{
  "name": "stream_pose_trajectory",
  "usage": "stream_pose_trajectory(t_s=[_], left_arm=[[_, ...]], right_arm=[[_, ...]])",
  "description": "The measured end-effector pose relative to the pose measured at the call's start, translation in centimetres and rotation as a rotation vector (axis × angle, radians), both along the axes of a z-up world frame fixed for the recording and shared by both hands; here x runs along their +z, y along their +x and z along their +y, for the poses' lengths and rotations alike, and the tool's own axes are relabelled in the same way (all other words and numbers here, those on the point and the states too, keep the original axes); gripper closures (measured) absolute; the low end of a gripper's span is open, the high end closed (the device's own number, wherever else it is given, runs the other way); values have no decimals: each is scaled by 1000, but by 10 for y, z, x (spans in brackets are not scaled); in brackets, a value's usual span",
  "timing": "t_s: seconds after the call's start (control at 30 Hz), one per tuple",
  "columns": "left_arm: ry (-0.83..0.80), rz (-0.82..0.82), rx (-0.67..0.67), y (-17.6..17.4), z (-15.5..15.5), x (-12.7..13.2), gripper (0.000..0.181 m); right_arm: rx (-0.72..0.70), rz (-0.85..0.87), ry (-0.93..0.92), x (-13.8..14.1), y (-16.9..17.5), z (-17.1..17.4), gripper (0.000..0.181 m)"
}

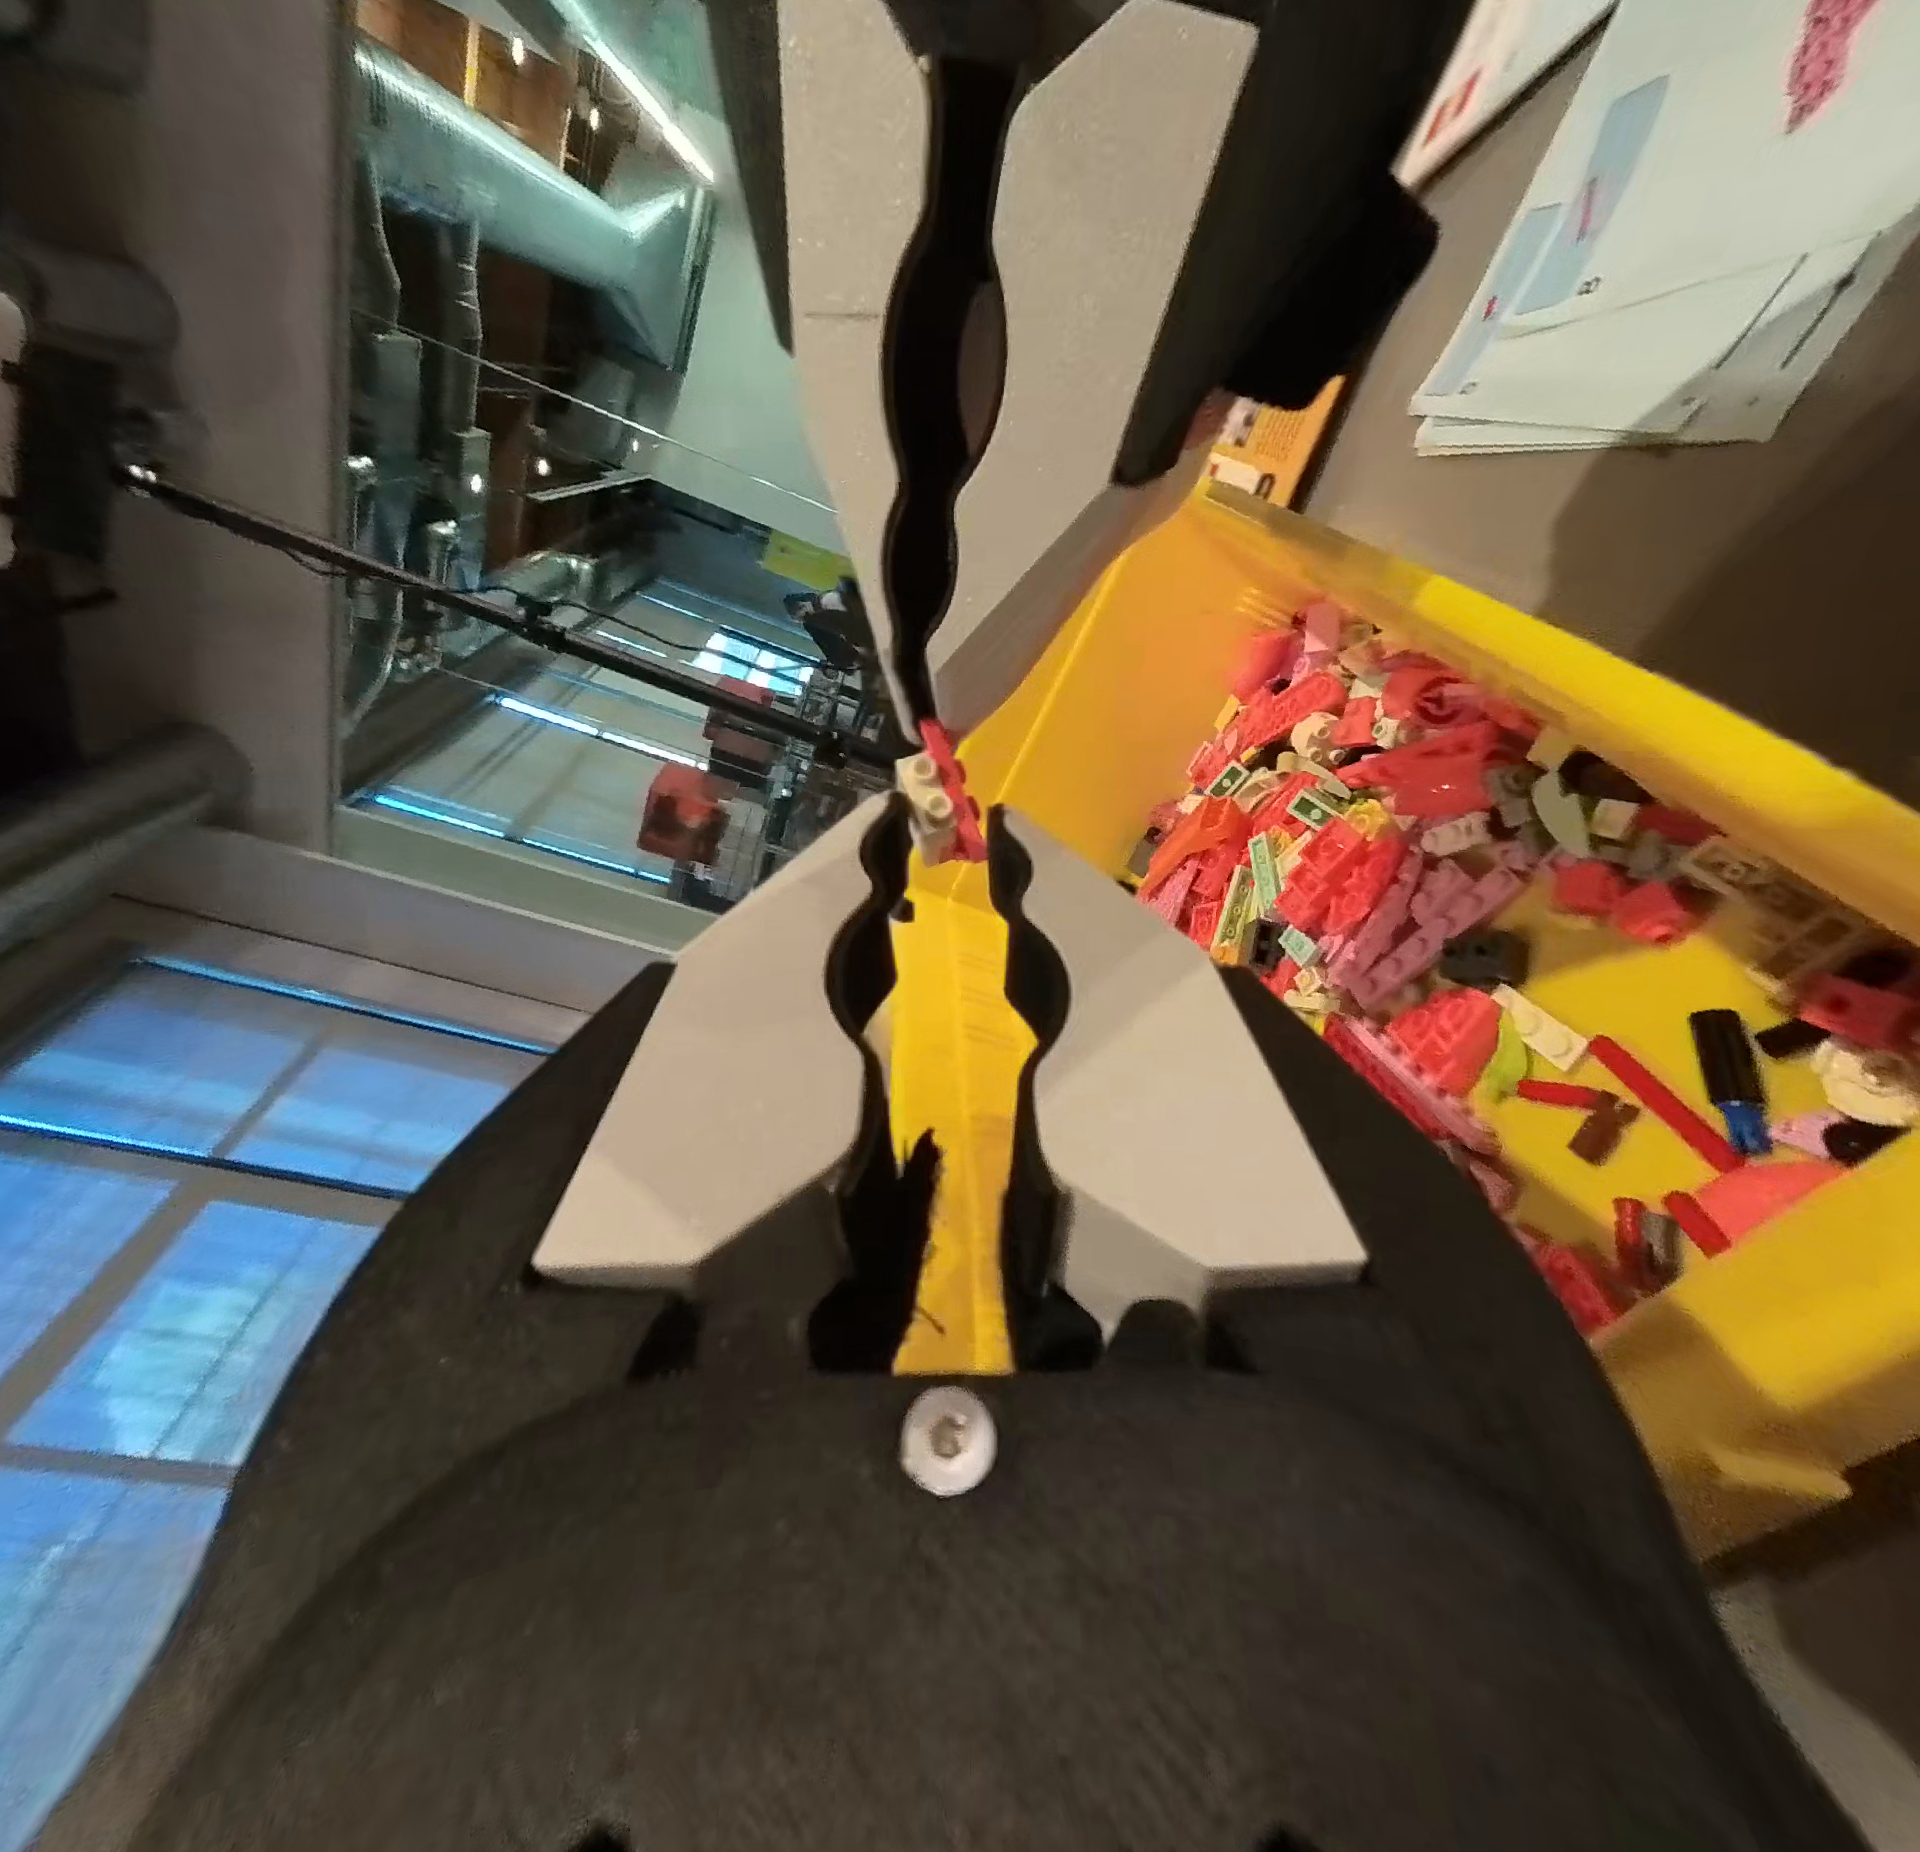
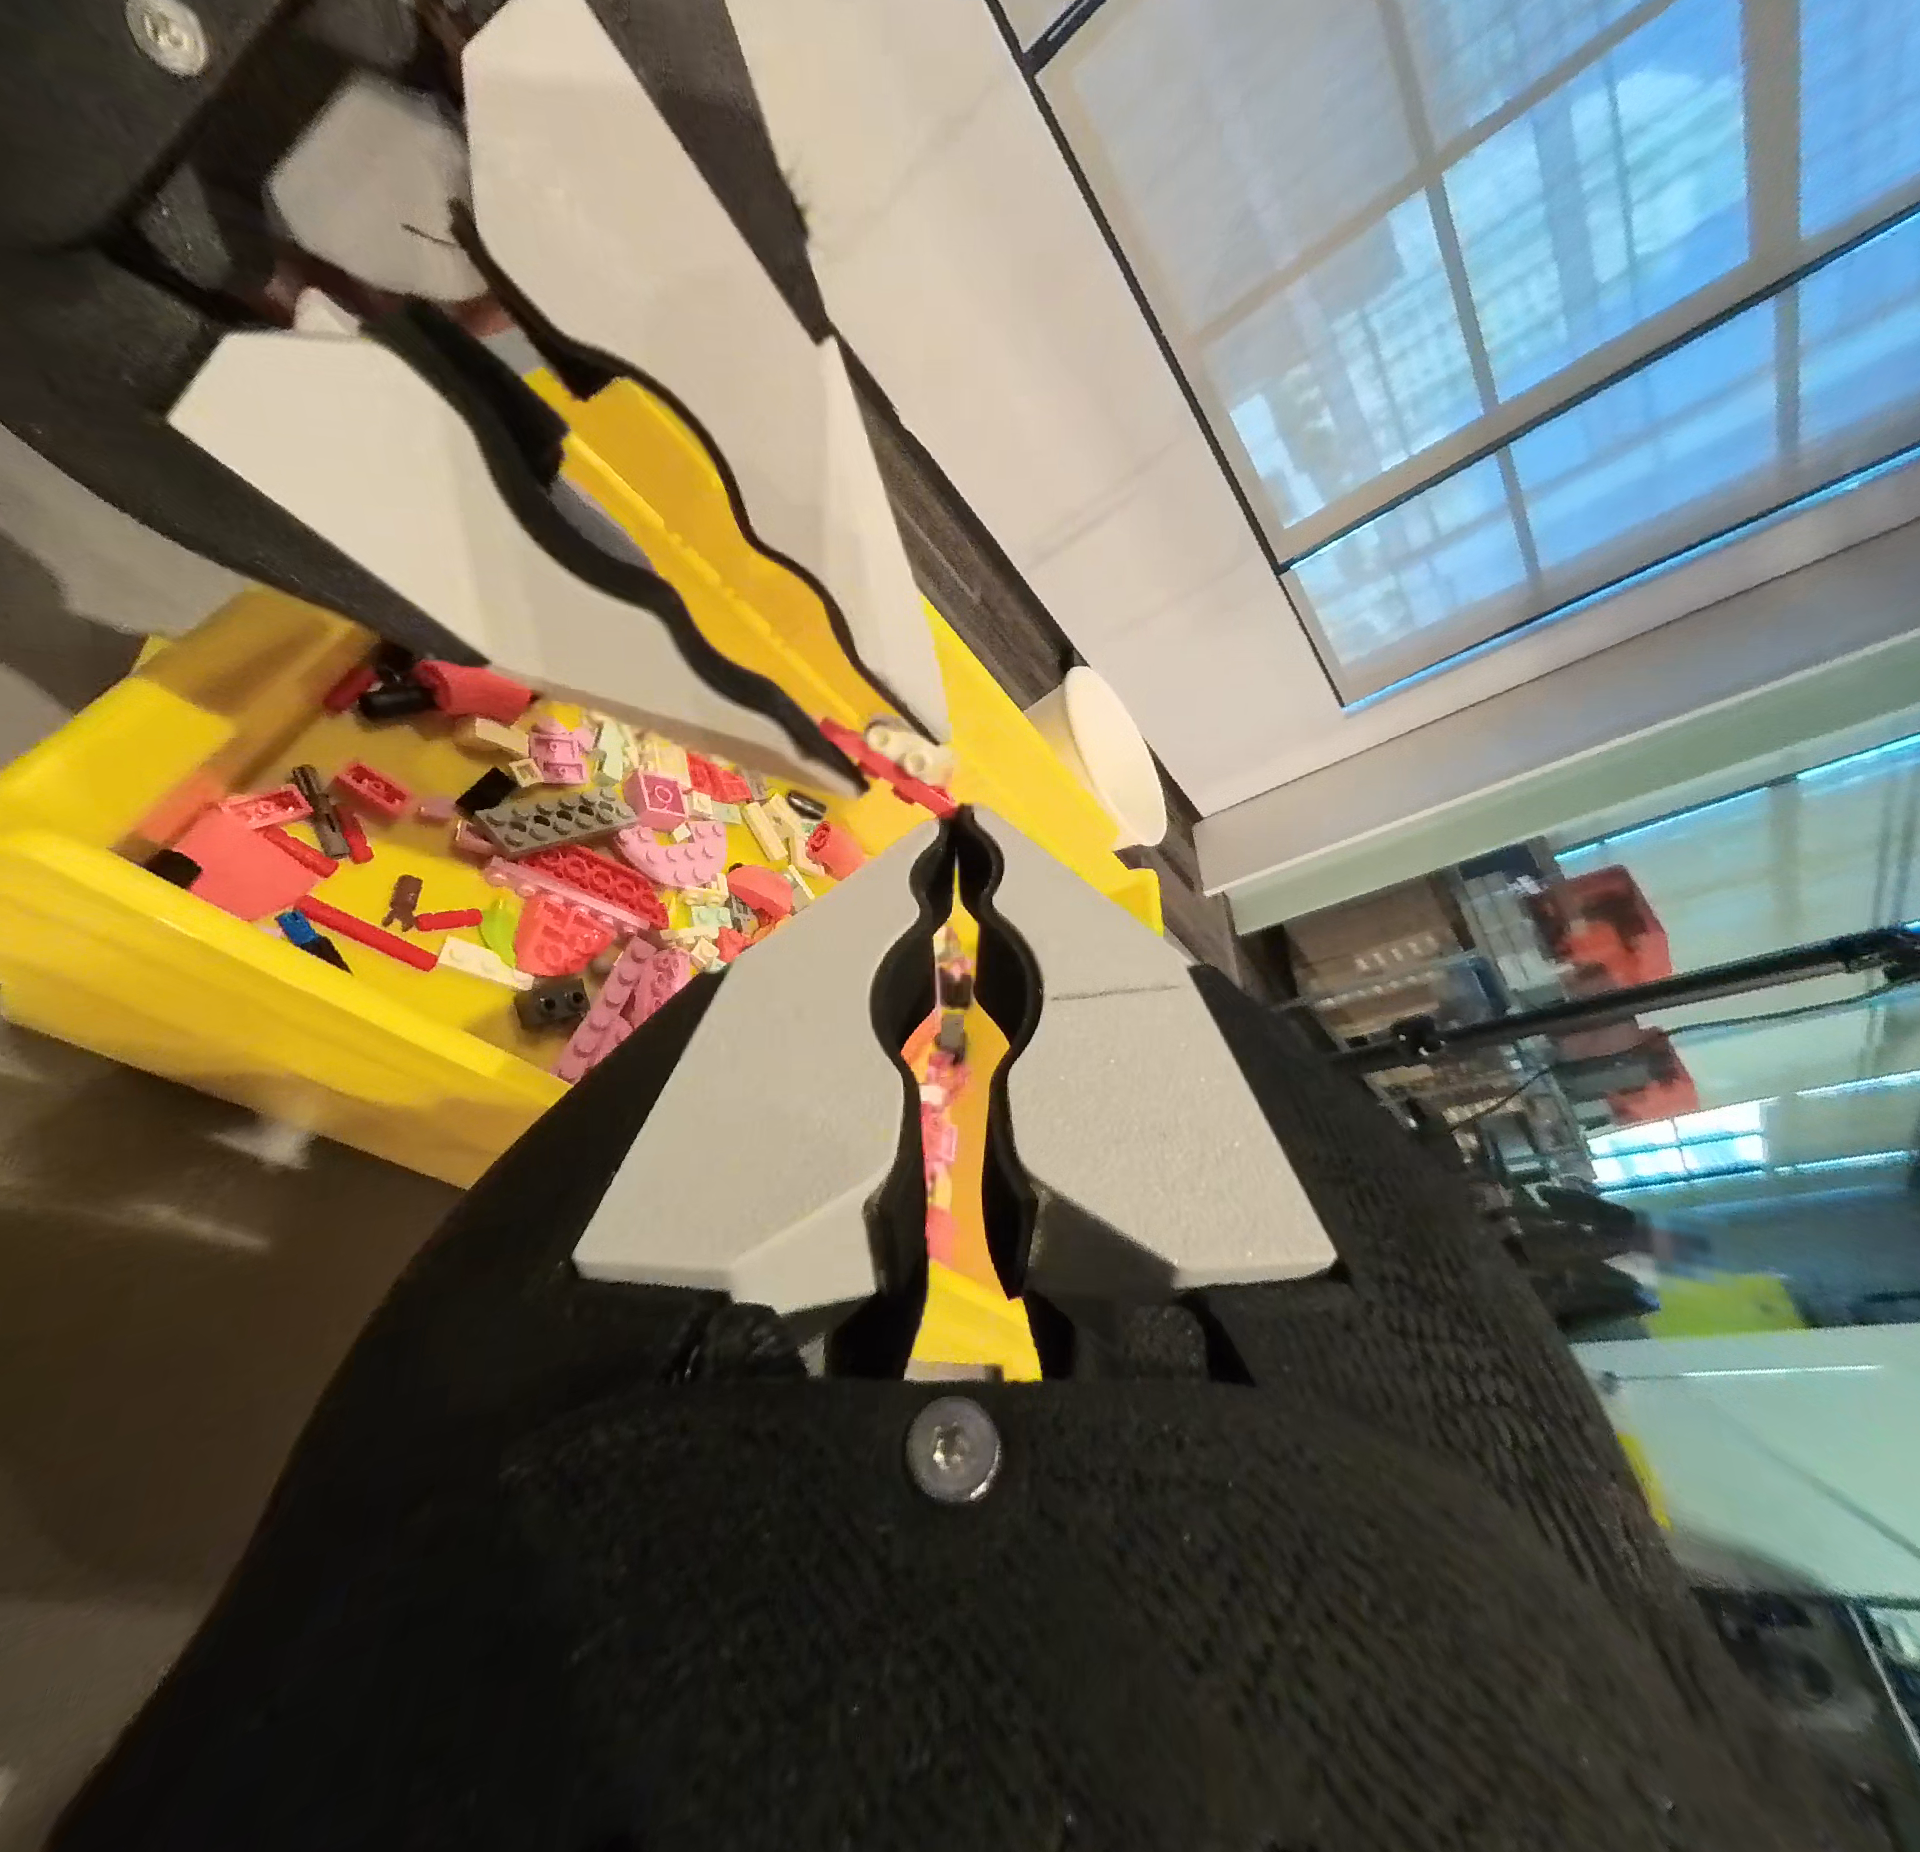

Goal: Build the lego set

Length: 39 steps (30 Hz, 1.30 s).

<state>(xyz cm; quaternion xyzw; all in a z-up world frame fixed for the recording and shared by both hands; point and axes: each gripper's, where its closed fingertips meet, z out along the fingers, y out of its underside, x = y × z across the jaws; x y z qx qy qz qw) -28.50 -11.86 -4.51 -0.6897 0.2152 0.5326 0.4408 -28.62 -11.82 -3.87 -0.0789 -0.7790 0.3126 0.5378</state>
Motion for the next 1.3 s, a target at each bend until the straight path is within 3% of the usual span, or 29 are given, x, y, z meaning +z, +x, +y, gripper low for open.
stream_pose_trajectory(t_s=[0.1,0.17,0.33,0.53,0.83,0.97,1.07,1.17,1.3], left_arm=[[12,-76,-18,0,-2,1,170],[1,-114,-27,0,-2,0,171],[-38,-127,-31,-1,-3,-2,171],[0,-217,-47,1,-6,1,172],[168,-526,-103,1,-10,17,171],[310,-800,-120,-18,-25,32,172],[163,-914,22,-32,-27,-4,171],[14,-942,107,-30,-26,-38,170],[-56,-917,159,-29,-25,-54,149]], right_arm=[[43,18,26,-1,3,-2,181],[64,33,91,-4,5,-5,165],[40,119,242,-5,2,-8,174],[14,141,265,-2,2,-10,175],[-33,307,393,5,7,-10,181],[-5,338,470,-12,12,-13,181],[4,129,213,-17,11,-10,180],[64,-253,-296,-11,18,-12,181],[165,-627,-763,6,38,-6,180]])
